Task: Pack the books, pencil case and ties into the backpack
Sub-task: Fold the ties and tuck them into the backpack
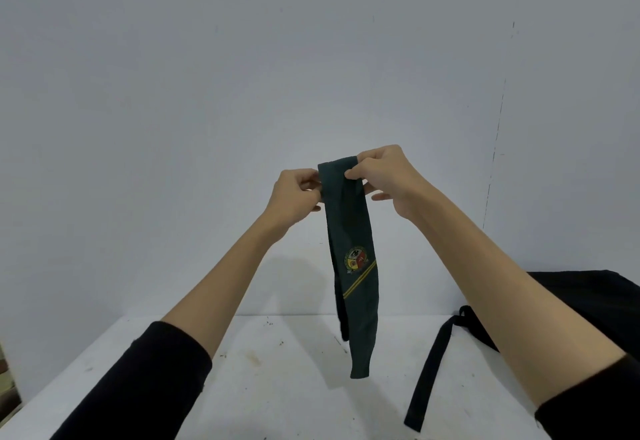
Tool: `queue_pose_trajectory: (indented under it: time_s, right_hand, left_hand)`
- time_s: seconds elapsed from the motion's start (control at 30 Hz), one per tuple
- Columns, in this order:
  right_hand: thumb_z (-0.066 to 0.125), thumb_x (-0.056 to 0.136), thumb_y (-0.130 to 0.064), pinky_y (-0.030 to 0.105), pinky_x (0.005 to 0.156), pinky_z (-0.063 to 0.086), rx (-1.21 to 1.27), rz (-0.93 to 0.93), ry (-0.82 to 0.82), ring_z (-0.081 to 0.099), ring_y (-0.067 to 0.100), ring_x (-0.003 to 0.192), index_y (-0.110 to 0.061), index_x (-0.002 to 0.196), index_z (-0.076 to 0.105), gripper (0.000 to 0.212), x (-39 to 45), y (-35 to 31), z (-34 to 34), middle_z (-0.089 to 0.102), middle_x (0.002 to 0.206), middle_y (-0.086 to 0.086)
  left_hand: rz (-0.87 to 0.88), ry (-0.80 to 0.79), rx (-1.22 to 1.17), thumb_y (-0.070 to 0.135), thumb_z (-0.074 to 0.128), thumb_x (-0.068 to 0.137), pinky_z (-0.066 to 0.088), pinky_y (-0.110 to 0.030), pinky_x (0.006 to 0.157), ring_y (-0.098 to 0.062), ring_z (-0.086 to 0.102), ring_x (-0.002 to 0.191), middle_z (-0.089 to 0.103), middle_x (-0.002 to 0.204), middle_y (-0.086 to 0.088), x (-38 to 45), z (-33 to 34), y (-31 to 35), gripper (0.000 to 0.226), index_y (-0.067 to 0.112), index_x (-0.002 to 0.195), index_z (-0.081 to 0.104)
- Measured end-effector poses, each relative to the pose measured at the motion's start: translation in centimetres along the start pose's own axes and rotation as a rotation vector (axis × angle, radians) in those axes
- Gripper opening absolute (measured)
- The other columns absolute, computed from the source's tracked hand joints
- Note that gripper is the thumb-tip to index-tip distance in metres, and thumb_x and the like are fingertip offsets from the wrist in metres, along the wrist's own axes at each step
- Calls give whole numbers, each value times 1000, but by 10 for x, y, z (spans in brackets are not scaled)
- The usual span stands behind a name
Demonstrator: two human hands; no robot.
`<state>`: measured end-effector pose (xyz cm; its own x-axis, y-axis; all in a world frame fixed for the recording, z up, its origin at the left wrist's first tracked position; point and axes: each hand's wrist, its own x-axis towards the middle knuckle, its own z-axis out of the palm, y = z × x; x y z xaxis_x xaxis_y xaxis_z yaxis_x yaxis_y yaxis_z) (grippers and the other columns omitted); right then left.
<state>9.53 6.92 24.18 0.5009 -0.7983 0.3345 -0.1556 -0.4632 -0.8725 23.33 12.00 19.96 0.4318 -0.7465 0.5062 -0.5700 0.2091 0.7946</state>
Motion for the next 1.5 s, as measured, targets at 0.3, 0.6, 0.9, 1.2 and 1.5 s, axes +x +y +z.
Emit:
queue_pose_trajectory:
  time_s: [0.3, 0.6, 0.9, 1.2, 1.5]
  right_hand:
    - [72, 78, -3, 26, 63, 49, 263, -3, 288, 58, 22, 91, -18, 75, 46, 30, 5, 7, 7, 55, 91, 1]
    - [74, 77, -5, 40, 85, 55, 349, 8, 320, 58, 26, 100, -21, 80, 42, 36, 5, 5, 11, 55, 108, 9]
    - [73, 78, -4, 40, 85, 55, 333, 32, 320, 59, 28, 101, -22, 78, 43, 35, 5, 8, 11, 56, 106, 8]
    - [69, 82, -5, 26, 51, 41, 397, 34, 305, 52, 13, 75, -16, 91, 45, 28, 2, 9, 13, 53, 97, 4]
    - [68, 83, -7, 19, 52, 39, 391, -14, 333, 47, 6, 72, -15, 94, 46, 26, 3, 11, 17, 48, 87, -6]
  left_hand:
    - [-70, -105, -192, 26, 47, 99, 55, -33, 83, -21, 66, 92, 68, 101, -5, -2, 13, -3, 16, 22, 115, 48]
    - [-121, -151, -437, 19, 45, 99, 53, -36, 84, -21, 63, 92, 65, 101, -1, -7, 25, -13, 11, 29, 102, 49]
    - [-165, -190, -449, 14, 43, 100, 53, -36, 85, -19, 62, 95, 65, 104, -1, -11, 29, -19, 35, 17, 134, 43]
    - [-259, -298, -879, 43, 24, 101, 55, -34, 78, -20, 70, 88, 73, 96, -3, -16, 32, -20, 44, 17, 116, 56]
    - [-215, -284, -768, 11, 50, 95, 57, -32, 76, -18, 68, 87, 72, 96, -1, -18, 31, -24, 21, 14, 115, 55]
